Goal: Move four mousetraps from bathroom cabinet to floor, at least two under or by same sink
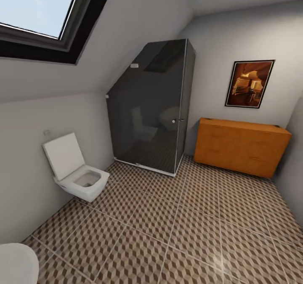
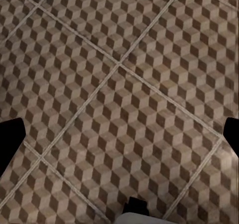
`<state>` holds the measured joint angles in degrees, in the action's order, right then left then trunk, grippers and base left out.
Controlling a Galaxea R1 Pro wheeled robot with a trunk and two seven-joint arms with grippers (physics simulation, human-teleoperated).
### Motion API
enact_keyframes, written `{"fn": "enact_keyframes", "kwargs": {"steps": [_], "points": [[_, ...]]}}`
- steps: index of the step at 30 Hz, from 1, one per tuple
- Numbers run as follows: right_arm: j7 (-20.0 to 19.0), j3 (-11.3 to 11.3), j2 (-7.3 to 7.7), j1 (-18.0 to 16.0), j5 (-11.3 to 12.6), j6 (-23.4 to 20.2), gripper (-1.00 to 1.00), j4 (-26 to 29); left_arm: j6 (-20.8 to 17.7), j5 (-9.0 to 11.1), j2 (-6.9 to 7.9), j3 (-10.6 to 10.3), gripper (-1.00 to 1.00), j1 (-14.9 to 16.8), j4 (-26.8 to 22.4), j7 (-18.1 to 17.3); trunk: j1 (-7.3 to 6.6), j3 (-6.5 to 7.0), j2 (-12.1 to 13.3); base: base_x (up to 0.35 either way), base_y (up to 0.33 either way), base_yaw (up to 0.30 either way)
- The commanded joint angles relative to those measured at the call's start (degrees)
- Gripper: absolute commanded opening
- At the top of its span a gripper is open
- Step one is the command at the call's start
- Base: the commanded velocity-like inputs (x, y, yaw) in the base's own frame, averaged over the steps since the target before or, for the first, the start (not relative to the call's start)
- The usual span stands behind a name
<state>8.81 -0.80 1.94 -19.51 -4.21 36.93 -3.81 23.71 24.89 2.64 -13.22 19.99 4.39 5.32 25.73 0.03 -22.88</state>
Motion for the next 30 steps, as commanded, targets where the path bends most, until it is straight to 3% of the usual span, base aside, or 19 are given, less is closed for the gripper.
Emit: {"fn": "enact_keyframes", "kwargs": {"steps": [1, 30], "points": [[0.3, -0.1, 0.0, -0.1, -0.5, 0.3, 1.0, -0.2, 0.3, 0.2, -0.02, -0.5, 1.0, 0.1, 0.2, 0.1, 0.05, -0.02, 0.0, 0.305, -0.133, -0.298], [0.5, -0.1, 0.0, -0.1, -0.5, 0.3, 1.0, -0.2, 0.4, 0.2, -0.01, -0.5, 1.0, 0.1, 0.2, 0.2, 0.05, -0.02, 0.0, 0.314, -0.044, -0.285]]}}
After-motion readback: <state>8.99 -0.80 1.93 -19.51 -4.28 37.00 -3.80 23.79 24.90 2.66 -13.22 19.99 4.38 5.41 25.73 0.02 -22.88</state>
